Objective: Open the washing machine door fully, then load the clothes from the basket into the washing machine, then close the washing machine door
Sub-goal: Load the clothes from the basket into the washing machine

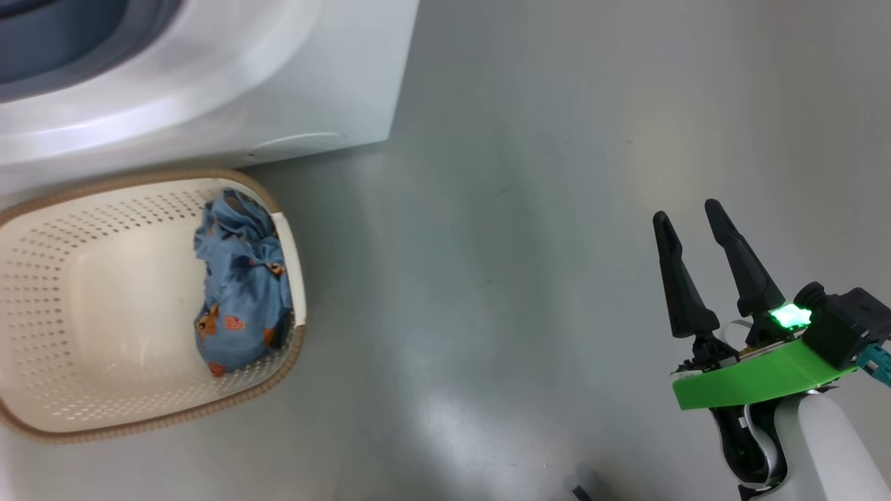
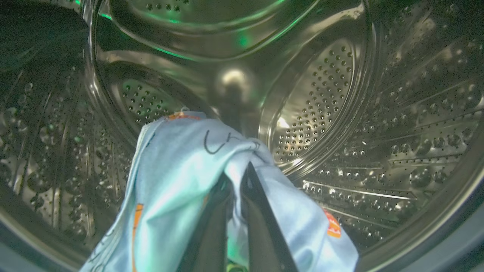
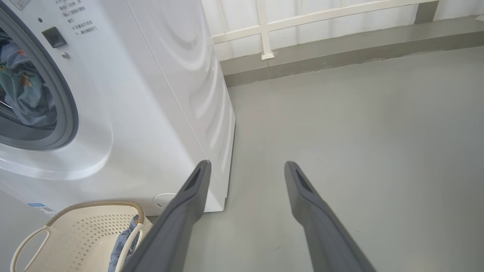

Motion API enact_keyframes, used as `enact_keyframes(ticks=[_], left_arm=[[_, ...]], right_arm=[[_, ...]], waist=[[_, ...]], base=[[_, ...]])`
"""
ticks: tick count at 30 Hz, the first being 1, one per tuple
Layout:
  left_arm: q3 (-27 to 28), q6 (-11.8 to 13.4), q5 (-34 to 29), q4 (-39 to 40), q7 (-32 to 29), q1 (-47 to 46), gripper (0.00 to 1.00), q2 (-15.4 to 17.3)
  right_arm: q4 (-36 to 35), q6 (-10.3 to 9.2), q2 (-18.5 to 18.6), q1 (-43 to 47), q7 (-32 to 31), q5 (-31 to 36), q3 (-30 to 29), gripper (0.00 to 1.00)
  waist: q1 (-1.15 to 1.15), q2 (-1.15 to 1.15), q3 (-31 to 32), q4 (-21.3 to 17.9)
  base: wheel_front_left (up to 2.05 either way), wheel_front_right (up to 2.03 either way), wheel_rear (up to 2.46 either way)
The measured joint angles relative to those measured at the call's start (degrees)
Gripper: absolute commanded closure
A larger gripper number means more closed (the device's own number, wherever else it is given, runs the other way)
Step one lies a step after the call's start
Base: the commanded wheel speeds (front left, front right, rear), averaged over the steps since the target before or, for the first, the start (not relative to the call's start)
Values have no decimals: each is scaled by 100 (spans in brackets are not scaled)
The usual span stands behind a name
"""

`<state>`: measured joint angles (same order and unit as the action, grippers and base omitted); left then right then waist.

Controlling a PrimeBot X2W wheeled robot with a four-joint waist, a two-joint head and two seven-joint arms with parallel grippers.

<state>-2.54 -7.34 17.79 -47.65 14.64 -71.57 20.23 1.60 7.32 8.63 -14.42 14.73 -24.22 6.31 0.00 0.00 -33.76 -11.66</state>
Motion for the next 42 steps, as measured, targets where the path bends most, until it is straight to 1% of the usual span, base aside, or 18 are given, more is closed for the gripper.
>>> enact_keyframes(ticks=[2,3,4,12,21,25,30,38,40,41,42], left_arm=[[92,0,-71,79,1,-81,100,23],[138,2,-98,58,1,-109,62,23],[170,2,-137,18,1,-119,0,21],[363,2,-330,-82,2,-102,0,-18],[456,1,-550,-166,5,267,0,-211],[534,1,-557,-153,5,659,0,-390],[677,1,-547,70,5,1186,0,-630],[751,0,-542,606,5,2284,0,-1032],[748,0,-542,773,4,2566,0,-1112],[748,0,-542,773,4,2566,0,-1112],[747,0,-543,943,5,2840,0,-1189]], right_arm=[[-3,0,-8,0,0,0,1,0],[-2,0,-16,0,0,0,1,0],[-2,0,-25,0,0,0,1,0],[7,0,-98,0,0,3,23,0],[32,0,-40,-2,0,3,31,0],[45,0,24,1,0,3,25,0],[90,0,69,9,0,3,25,0],[196,0,231,58,0,2,-62,0],[215,0,266,105,0,2,-116,0],[215,0,266,105,0,2,-116,0],[232,0,304,182,0,2,-147,0]], waist=[[0,0,-67,-58],[0,0,-93,-83],[0,0,-116,-104],[-1,0,-129,-114],[0,0,10,-40],[0,0,139,11],[0,0,289,140],[0,0,616,389],[0,0,709,461],[0,0,709,461],[0,0,811,533]], base=[[0,0,0],[0,0,0],[0,0,0],[0,0,0],[0,0,0],[0,0,0],[0,0,0],[0,0,0],[0,0,0],[0,0,0],[0,0,0]])
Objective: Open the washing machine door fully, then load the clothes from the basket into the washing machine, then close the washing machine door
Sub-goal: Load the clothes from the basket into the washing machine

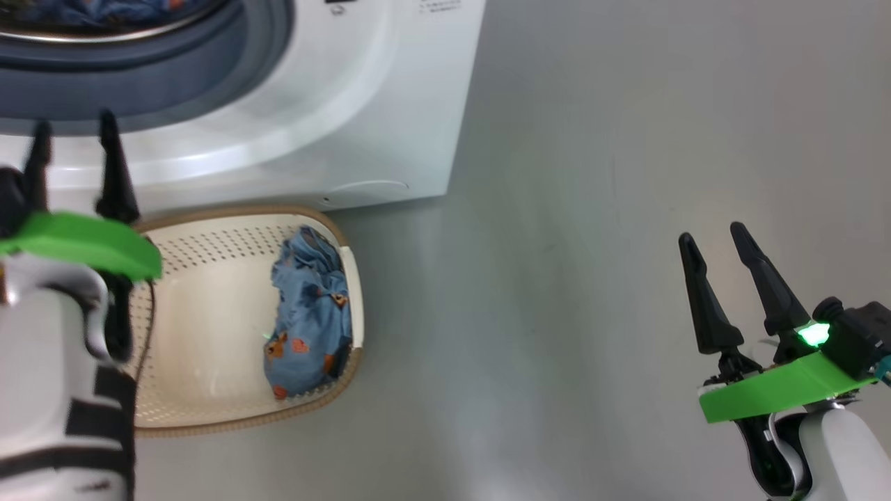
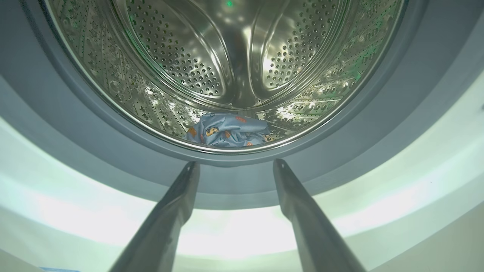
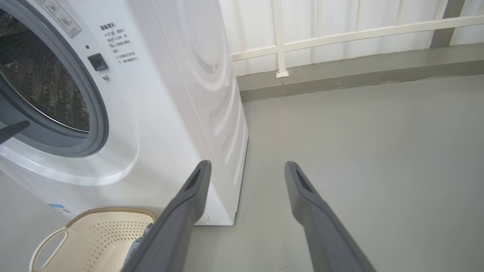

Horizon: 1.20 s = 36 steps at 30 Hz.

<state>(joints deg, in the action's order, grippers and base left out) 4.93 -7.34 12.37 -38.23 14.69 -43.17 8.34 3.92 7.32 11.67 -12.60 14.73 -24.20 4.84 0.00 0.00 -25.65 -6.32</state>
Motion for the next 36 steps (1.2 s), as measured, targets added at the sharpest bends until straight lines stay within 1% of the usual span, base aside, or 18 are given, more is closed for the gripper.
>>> enact_keyframes(ticks=[2,3,7,15,25,36], left_arm=[[-2,0,-4,69,-1,132,0,-36],[-11,0,-5,201,-1,393,0,-92],[27,0,-24,458,-1,876,0,-223],[57,0,-156,910,-3,1908,0,-391],[16,0,-156,1478,-5,3014,0,-403],[33,0,-137,2251,-7,4089,0,-403]], right_arm=[[13,0,20,26,0,0,-9,0],[30,0,55,93,0,0,-14,0],[77,0,118,232,0,-1,-44,0],[160,0,131,625,0,-10,-67,0],[175,0,126,1194,0,-30,-181,0],[144,0,111,1634,0,-59,-349,0]], waist=[[0,0,52,35],[0,0,163,102],[0,0,403,224],[0,0,943,399],[0,0,1556,481],[0,0,1950,438]], base=[[0,0,0],[0,0,0],[0,0,0],[0,0,0],[0,0,0],[0,0,0]])
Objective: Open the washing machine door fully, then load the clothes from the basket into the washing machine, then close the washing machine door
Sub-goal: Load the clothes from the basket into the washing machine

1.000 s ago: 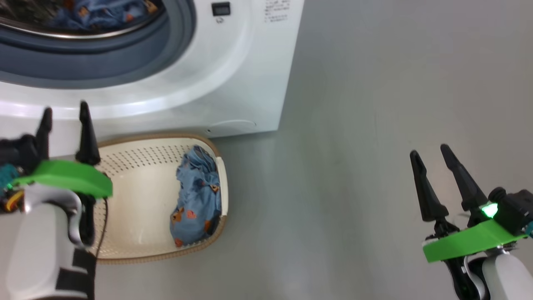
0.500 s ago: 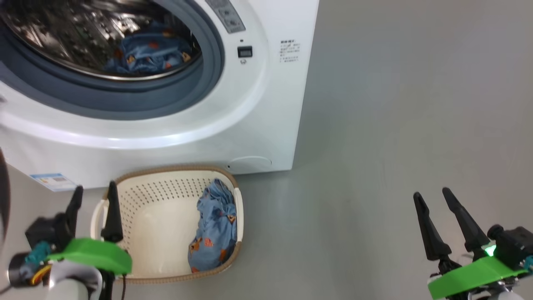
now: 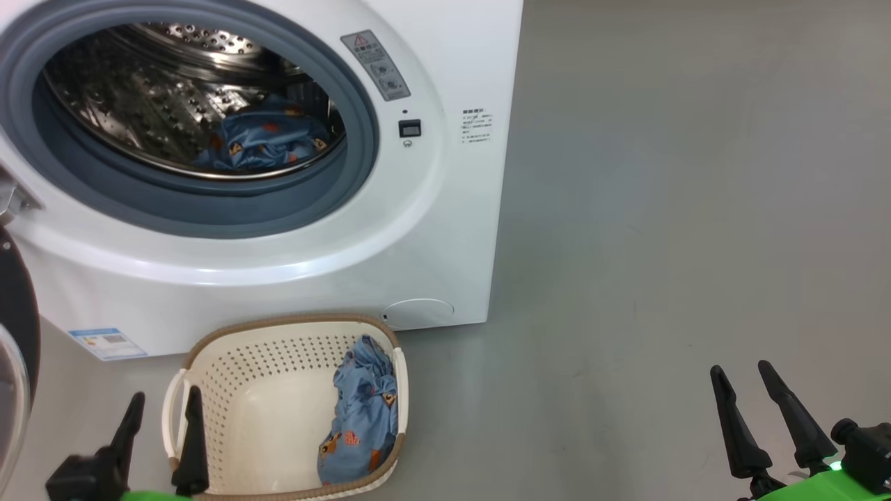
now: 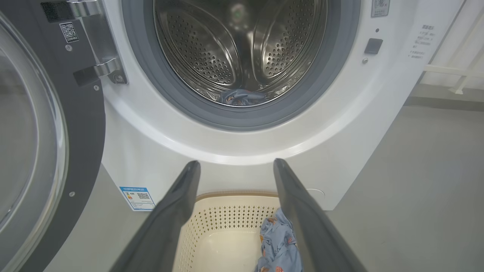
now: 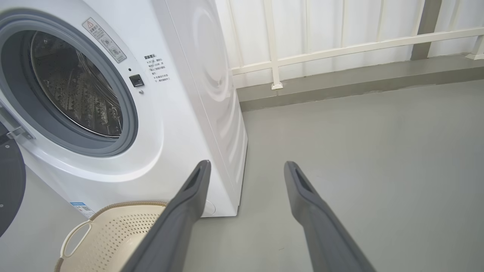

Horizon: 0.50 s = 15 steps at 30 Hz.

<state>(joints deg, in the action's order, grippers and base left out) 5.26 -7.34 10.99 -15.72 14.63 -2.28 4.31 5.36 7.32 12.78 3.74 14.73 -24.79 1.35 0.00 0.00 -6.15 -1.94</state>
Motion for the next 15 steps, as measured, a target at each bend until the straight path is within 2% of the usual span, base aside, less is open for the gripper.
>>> enact_keyframes(ticks=[7,15], left_arm=[[71,0,45,454,0,428,0,-1],[100,0,52,578,0,530,0,-3]], right_arm=[[-33,1,-18,13,0,0,-21,0],[-66,0,-41,102,0,0,-54,0]], waist=[[0,0,35,-93],[0,0,6,-106]], base=[[0,0,0],[0,0,0]])
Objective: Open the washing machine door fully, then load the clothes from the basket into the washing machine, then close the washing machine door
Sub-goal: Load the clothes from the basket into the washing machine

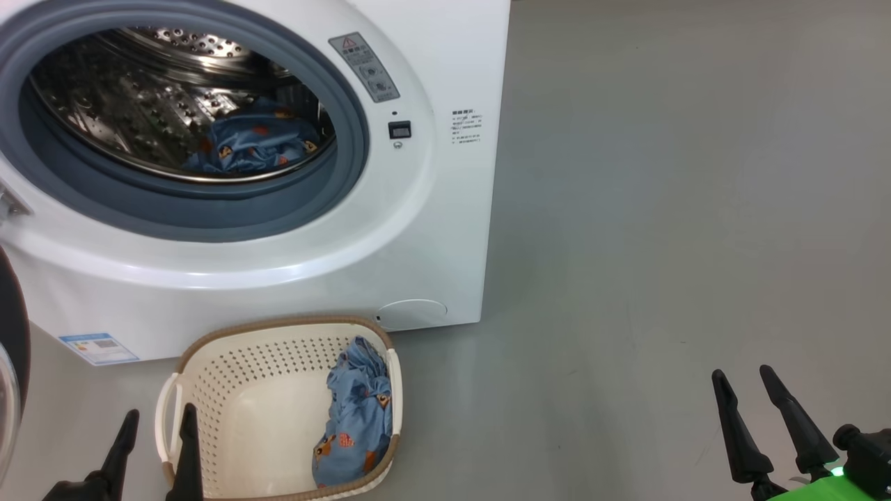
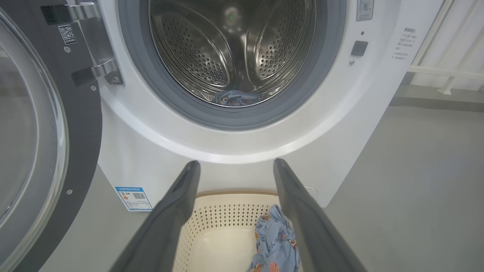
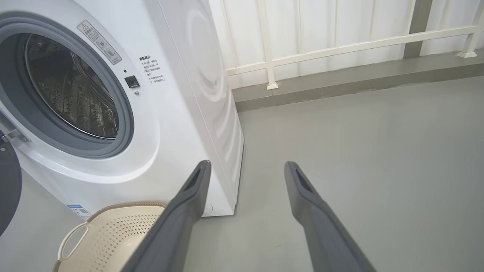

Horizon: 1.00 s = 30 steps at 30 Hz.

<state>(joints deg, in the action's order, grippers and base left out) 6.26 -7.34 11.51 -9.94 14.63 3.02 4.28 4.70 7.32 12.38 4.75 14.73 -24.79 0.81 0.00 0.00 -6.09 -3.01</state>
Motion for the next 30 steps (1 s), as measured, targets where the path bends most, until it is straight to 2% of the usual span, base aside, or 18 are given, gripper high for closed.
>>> enact_keyframes(ticks=[15,23,30], left_arm=[[-120,0,155,-296,1,-260,0,-20],[-368,-1,424,-932,1,-954,0,-45],[-804,-1,586,-1839,0,-1836,0,46]], right_arm=[[-80,0,-88,-209,0,1,13,0],[-166,1,-199,-737,0,10,58,0],[-213,0,-305,-1191,0,52,125,0]], waist=[[0,0,-358,-48],[0,0,-828,-134],[0,0,-1397,-208]], base=[[0,0,0],[0,0,0],[0,0,0]])
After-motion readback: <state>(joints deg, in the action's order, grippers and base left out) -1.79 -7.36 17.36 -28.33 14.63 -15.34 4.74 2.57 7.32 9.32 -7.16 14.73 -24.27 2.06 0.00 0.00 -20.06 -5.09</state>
